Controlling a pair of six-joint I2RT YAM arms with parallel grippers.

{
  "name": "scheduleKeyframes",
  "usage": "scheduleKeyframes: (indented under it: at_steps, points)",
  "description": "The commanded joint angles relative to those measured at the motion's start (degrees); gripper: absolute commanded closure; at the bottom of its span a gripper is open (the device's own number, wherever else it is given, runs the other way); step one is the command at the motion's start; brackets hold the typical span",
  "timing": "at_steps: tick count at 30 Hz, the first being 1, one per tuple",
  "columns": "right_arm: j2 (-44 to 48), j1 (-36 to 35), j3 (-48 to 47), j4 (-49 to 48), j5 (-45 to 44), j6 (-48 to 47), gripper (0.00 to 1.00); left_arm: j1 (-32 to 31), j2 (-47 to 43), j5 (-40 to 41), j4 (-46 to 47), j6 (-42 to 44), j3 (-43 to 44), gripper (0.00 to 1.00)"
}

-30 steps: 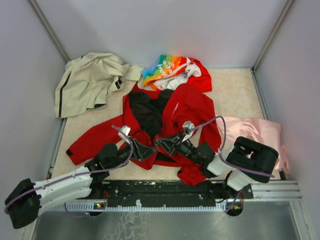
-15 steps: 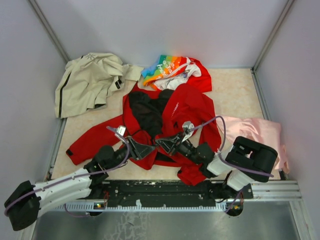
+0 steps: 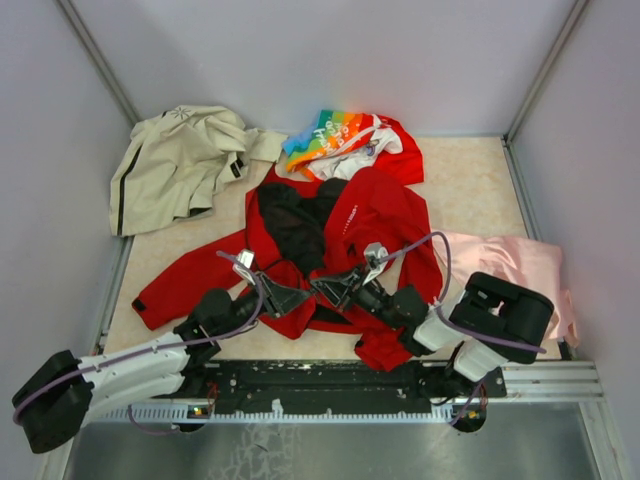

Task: Zip up the jacket
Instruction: Insert the zipper into the jacket.

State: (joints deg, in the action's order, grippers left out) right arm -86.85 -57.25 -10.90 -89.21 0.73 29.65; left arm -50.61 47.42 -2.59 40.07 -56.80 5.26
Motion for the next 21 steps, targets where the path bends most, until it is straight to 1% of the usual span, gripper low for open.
scheduleKeyframes:
  at_steps: [1,4,6,10,16,19,21]
  points:
    - [-0.9,-0.6,-0.4,-9.6,-0.5,-0.7,1.00,0.4,0.2,-1.2,2.9,0.7,-0.6,0.84]
    - [-1.4,-0.9,-0.8,-9.6,-0.2,-0.7,1.00,0.4,0.3,-2.1,0.6,2.4,0.6,0.92]
    - [-1.7,-0.9,-0.9,-9.6,-0.3,-0.7,1.00,0.4,0.5,-3.5,-1.1,4.2,1.8,1.00]
    - [-1.4,-0.9,-0.8,-9.5,-1.6,-1.0,1.00,0.4,2.6,-9.6,-5.0,8.2,5.0,1.00]
    - [-0.3,-0.6,-2.1,-9.2,-1.2,-1.5,1.00,0.4,8.9,-19.4,-5.8,12.0,6.7,1.00]
    - [-0.2,-0.5,-2.9,-8.3,-0.7,-1.8,1.00,0.4,10.8,-20.4,-7.3,13.3,7.1,1.00]
    - [0.0,-0.5,-2.8,-8.1,-0.6,-2.0,1.00,0.4,10.5,-19.1,-8.6,13.9,7.1,1.00]
